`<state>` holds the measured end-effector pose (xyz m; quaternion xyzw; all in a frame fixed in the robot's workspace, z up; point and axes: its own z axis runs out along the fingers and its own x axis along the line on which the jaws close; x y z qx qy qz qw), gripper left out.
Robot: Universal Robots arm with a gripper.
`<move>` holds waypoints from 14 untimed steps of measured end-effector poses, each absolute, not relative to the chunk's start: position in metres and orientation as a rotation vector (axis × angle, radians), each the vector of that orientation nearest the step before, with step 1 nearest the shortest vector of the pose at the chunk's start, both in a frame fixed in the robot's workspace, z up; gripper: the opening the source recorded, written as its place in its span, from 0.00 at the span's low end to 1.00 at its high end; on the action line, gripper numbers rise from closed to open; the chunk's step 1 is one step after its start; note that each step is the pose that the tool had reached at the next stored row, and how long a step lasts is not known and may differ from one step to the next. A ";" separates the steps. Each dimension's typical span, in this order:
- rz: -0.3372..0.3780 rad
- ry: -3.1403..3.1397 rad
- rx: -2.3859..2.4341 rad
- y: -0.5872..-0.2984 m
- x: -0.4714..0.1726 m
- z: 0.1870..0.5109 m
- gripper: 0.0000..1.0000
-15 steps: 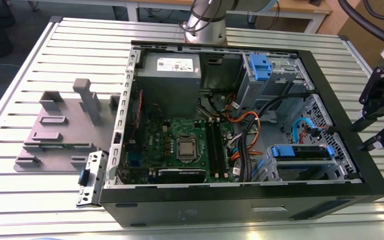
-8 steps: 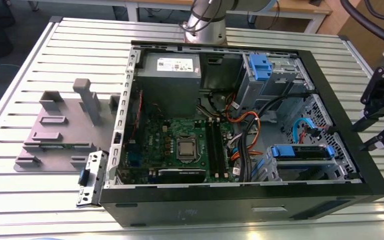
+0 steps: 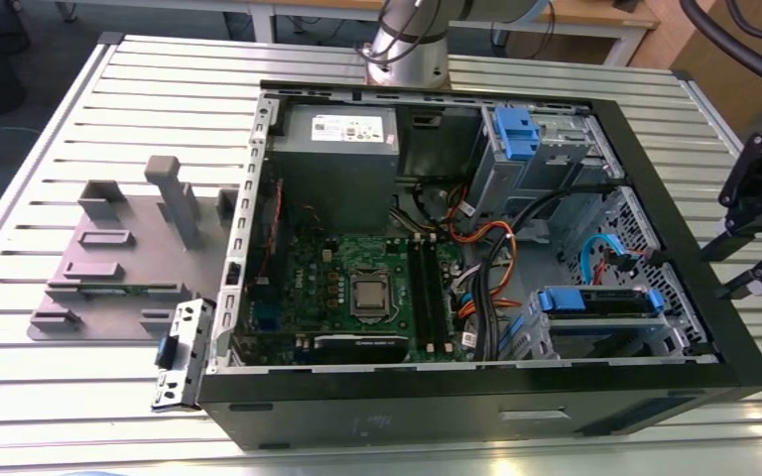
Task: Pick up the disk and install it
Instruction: 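Insert the first disk wire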
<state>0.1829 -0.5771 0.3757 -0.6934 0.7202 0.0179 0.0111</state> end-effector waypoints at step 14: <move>0.056 2.247 -2.163 -0.577 0.186 0.376 0.41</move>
